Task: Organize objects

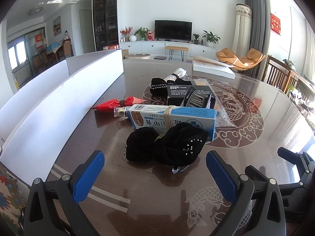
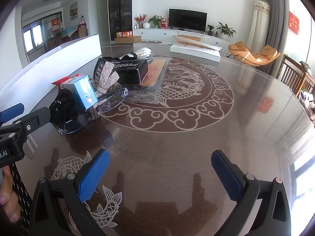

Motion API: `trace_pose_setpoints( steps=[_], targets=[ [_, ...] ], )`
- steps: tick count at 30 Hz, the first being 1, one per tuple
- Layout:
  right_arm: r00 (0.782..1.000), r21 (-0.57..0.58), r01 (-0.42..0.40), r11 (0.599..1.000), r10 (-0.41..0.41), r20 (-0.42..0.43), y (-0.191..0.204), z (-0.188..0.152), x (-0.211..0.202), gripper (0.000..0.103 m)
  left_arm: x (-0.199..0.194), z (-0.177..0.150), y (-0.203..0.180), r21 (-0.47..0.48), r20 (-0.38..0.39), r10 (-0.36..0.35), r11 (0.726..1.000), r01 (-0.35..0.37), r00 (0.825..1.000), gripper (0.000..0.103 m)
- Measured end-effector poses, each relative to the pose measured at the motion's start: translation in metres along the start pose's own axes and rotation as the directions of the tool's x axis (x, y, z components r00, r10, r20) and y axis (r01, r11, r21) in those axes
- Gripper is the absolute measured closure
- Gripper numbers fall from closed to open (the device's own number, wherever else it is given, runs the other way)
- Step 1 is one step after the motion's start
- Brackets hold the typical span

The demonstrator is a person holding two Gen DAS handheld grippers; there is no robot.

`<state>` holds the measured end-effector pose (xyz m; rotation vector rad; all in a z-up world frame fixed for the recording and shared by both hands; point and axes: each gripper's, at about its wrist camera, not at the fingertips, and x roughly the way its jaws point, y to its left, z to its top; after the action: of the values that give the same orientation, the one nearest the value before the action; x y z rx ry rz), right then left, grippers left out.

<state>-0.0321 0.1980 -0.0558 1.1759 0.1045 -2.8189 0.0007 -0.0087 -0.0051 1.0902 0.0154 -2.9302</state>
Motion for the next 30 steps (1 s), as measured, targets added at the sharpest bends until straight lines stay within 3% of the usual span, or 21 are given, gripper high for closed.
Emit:
trace_pose_setpoints(
  steps=[8, 16, 21, 24, 27, 30],
  targets=[
    [1.0, 0.001, 0.0, 1.0, 0.0, -0.002, 0.001, 0.0, 0.0, 0.0, 0.001, 0.0, 0.0, 0.005, -0.013, -0.005, 1.0, 0.005, 1.0, 0.0],
    [1.0, 0.027, -0.012, 1.0, 0.013, -0.015, -0.005, 0.001, 0.003, 0.0, 0.016, -0.001, 0.022, -0.03, -0.128, -0.039, 0.999, 0.035, 0.991, 0.0],
    [0.999, 0.05, -0.029, 0.998, 0.031, -0.041, -0.009, 0.004, 0.008, 0.0, 0.02, -0.003, 0.047, -0.062, -0.156, -0.015, 0.998, 0.005, 0.988, 0.0],
    [0.996, 0.044, -0.075, 0.996, 0.077, -0.036, -0.005, 0.018, 0.009, 0.0, 0.02, -0.003, 0.059, -0.08, -0.168, -0.005, 0.997, -0.008, 0.986, 0.0],
    [0.988, -0.041, -0.157, 0.987, 0.157, 0.0, 0.011, 0.049, 0.004, 0.0, 0.02, -0.005, 0.069, -0.096, -0.176, -0.006, 0.995, -0.012, 0.984, 0.0],
    [0.958, -0.165, -0.286, 0.944, 0.287, -0.022, 0.041, 0.088, 0.005, 0.0, 0.018, -0.006, 0.072, -0.1, -0.162, -0.039, 0.995, 0.022, 0.986, 0.0]
  ],
)
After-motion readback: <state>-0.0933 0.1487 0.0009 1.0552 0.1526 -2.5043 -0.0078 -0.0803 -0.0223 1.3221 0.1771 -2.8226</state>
